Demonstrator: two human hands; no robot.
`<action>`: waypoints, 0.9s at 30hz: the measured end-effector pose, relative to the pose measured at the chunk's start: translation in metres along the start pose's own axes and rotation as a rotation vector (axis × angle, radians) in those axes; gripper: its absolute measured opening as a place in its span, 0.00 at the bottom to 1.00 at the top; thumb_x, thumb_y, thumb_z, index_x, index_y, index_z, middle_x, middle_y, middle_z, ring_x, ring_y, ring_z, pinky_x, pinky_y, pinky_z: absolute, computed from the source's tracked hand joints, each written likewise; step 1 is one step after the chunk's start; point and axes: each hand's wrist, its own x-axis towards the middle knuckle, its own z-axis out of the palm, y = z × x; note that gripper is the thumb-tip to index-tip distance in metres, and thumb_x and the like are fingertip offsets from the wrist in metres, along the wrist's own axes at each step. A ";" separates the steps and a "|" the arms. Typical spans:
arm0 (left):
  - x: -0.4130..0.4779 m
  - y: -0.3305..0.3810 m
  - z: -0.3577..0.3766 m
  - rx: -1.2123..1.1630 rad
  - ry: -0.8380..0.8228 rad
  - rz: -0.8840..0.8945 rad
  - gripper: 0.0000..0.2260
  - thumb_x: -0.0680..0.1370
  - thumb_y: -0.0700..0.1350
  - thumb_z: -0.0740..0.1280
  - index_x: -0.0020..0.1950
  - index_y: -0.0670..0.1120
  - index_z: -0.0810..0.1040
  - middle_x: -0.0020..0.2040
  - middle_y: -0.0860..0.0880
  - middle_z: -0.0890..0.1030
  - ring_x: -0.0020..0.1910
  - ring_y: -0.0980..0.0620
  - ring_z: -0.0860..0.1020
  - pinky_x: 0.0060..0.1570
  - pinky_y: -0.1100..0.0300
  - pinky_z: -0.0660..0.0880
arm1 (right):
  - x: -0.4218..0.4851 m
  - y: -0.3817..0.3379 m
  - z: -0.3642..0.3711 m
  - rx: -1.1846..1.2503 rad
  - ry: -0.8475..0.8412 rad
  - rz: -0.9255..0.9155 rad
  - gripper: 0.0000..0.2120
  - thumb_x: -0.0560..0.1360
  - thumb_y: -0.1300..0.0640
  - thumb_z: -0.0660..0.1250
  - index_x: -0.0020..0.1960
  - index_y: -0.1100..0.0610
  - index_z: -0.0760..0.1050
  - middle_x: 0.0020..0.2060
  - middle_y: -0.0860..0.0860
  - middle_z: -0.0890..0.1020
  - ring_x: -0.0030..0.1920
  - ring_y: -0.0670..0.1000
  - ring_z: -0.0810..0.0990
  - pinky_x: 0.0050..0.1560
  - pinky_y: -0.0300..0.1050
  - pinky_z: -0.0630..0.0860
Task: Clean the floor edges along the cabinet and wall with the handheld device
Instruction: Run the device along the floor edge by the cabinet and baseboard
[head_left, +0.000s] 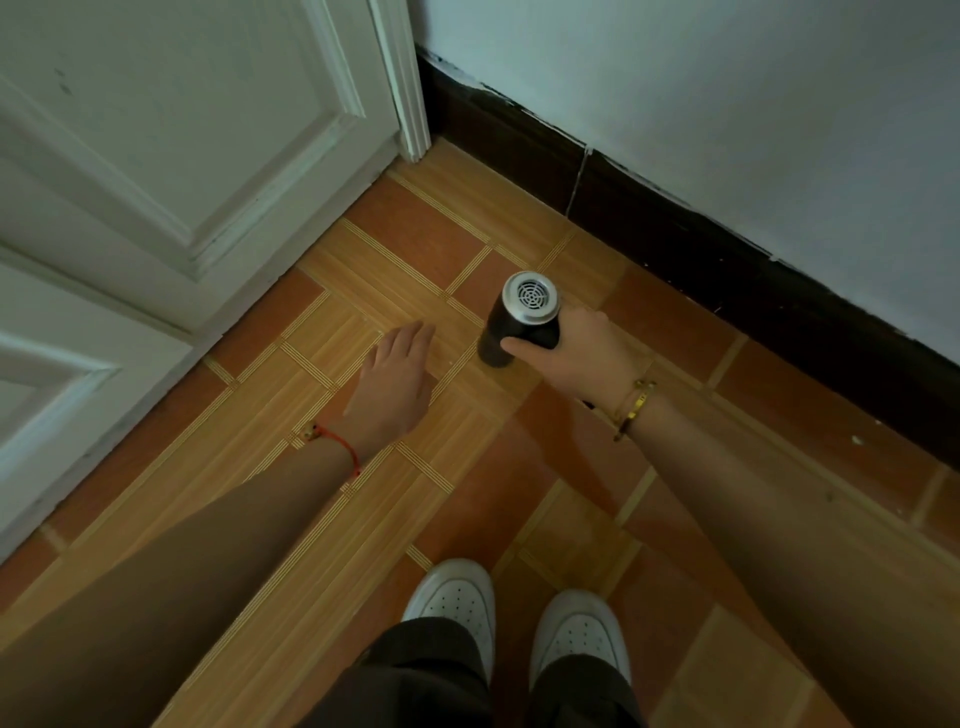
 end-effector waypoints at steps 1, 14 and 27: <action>-0.002 -0.001 0.000 -0.002 0.002 -0.007 0.29 0.80 0.41 0.60 0.79 0.44 0.55 0.78 0.43 0.59 0.78 0.42 0.57 0.75 0.41 0.58 | 0.002 -0.003 0.005 0.015 -0.020 -0.027 0.23 0.72 0.45 0.71 0.61 0.56 0.74 0.52 0.51 0.82 0.53 0.49 0.80 0.47 0.38 0.73; -0.006 0.000 -0.003 -0.028 0.015 -0.021 0.28 0.80 0.40 0.59 0.80 0.43 0.54 0.79 0.42 0.59 0.78 0.41 0.56 0.76 0.42 0.57 | -0.001 -0.006 0.038 0.108 0.124 -0.044 0.26 0.70 0.42 0.71 0.62 0.55 0.75 0.53 0.49 0.83 0.54 0.49 0.81 0.51 0.44 0.79; 0.028 0.081 0.005 -0.022 -0.004 0.220 0.28 0.80 0.41 0.60 0.79 0.43 0.55 0.78 0.42 0.60 0.76 0.40 0.59 0.75 0.43 0.58 | -0.046 0.057 -0.016 -0.002 0.351 0.171 0.31 0.72 0.38 0.67 0.69 0.53 0.67 0.58 0.52 0.81 0.57 0.55 0.80 0.50 0.52 0.80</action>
